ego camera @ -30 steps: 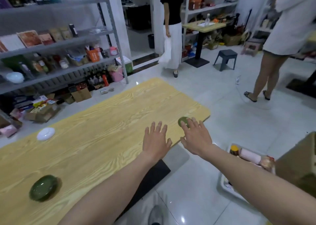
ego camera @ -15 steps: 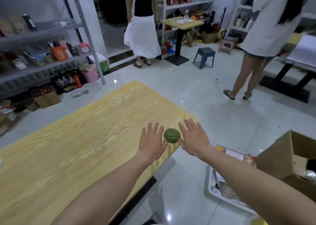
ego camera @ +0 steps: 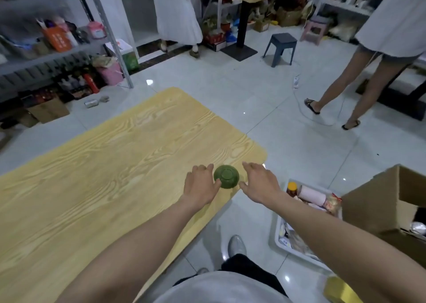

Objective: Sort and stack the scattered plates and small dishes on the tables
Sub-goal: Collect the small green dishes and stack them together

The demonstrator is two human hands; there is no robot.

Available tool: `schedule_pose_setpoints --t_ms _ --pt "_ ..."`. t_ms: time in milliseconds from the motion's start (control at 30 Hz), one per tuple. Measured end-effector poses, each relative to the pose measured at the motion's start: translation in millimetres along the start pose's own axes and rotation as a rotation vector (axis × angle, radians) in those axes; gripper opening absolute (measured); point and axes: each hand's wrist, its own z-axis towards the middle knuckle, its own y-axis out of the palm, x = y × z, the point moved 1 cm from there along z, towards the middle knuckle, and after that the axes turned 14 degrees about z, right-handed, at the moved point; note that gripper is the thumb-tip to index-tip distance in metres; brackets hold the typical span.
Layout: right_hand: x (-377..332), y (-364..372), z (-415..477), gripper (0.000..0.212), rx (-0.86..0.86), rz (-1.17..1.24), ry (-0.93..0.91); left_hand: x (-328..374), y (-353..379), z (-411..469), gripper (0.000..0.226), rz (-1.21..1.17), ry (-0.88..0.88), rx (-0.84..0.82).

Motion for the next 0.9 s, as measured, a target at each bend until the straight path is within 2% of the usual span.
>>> schedule_pose_setpoints --t_ms 100,233,400,467,600,767,900 --pt "6.3 6.7 18.3 0.072 -0.055 0.323 0.178 4.0 8.5 13.3 0.056 -0.267 -0.16 -0.106" --pt "17.8 15.0 42.0 0.075 -0.118 0.548 0.319 10.2 20.5 29.8 0.051 -0.305 -0.237 -0.129" --pt "29.6 24.4 63.9 0.067 -0.142 0.699 0.427 18.6 30.5 45.2 0.053 -0.42 -0.375 -0.172" --pt "31.3 27.9 70.3 0.061 -0.143 0.741 0.453 20.9 34.2 48.0 0.042 -0.504 -0.453 -0.195" --pt "31.1 37.6 78.9 0.029 -0.129 0.843 0.5 24.5 40.9 53.0 0.035 -0.659 -0.577 -0.196" --pt "24.1 45.6 91.9 0.036 -0.123 1.03 0.583 24.6 43.1 61.3 0.031 -0.888 -0.71 -0.236" --pt "19.8 48.6 97.8 0.028 -0.17 1.062 0.565 19.0 40.9 65.9 0.02 -0.983 -0.765 -0.266"
